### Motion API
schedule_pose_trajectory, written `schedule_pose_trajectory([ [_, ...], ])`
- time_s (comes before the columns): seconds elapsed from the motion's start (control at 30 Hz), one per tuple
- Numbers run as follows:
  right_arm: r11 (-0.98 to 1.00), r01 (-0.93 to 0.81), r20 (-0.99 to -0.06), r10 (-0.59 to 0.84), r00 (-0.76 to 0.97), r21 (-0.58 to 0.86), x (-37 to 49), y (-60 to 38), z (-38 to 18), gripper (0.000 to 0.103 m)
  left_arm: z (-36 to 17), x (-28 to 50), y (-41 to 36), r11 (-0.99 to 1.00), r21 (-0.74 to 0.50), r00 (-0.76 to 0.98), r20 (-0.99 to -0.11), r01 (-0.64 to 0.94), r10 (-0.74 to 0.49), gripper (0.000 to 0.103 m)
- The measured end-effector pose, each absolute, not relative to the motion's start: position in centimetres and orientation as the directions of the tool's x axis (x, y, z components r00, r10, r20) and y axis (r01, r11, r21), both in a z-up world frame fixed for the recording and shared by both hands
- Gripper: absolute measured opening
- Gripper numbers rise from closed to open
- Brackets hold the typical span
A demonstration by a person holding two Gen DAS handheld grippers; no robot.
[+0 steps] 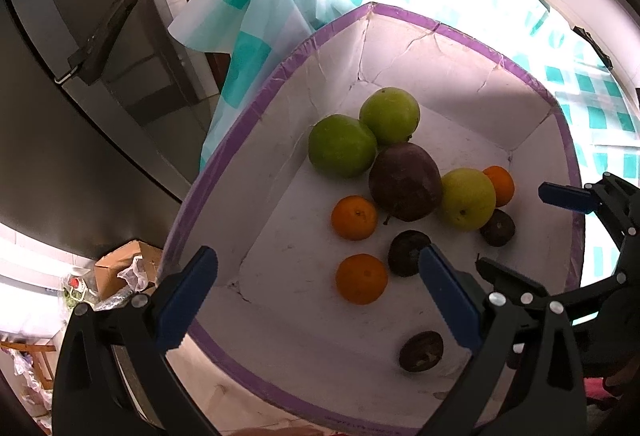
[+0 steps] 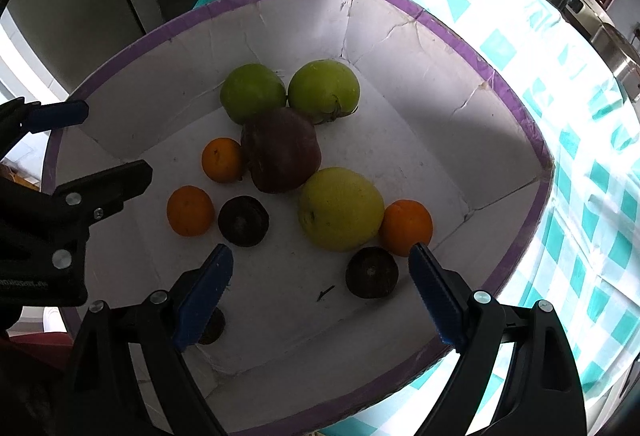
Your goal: Organize fruits
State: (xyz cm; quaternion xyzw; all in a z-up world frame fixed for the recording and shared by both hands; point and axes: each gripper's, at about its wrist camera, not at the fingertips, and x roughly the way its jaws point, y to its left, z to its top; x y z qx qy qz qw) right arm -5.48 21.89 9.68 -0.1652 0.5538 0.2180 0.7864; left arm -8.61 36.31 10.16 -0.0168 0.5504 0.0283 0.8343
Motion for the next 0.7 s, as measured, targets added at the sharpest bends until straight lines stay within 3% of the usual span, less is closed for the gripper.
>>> schedule_pose_trajectory([
  [0.27, 0.807, -0.591, -0.938, 0.213, 0.274, 0.010, -4.9, 22.0, 9.4, 0.087, 9.5, -8.1, 36.0, 0.990, 0.039, 0.368, -0.925, -0.137, 0.088, 0.101],
  [0.43, 0.760, -0.647, -0.885, 0.339, 0.319, 0.058, -4.7, 19.7, 11.9, 0.087, 11.5, -8.3, 33.9, 0.963, 0.133, 0.442, -0.868, -0.233, 0.227, 0.101],
  [0.63, 0.811, -0.582, -0.775, 0.409, 0.482, 0.067, -4.2, 9.4, 16.1, 0.087, 15.8, -7.4, 26.1, 0.945, 0.175, 0.525, -0.796, -0.276, 0.301, 0.101],
  [0.7, 0.846, -0.527, -0.768, 0.391, 0.507, 0.083, -3.8, 5.9, 15.9, 0.087, 16.6, -7.0, 21.5, 0.960, 0.149, 0.571, -0.778, -0.238, 0.262, 0.101],
])
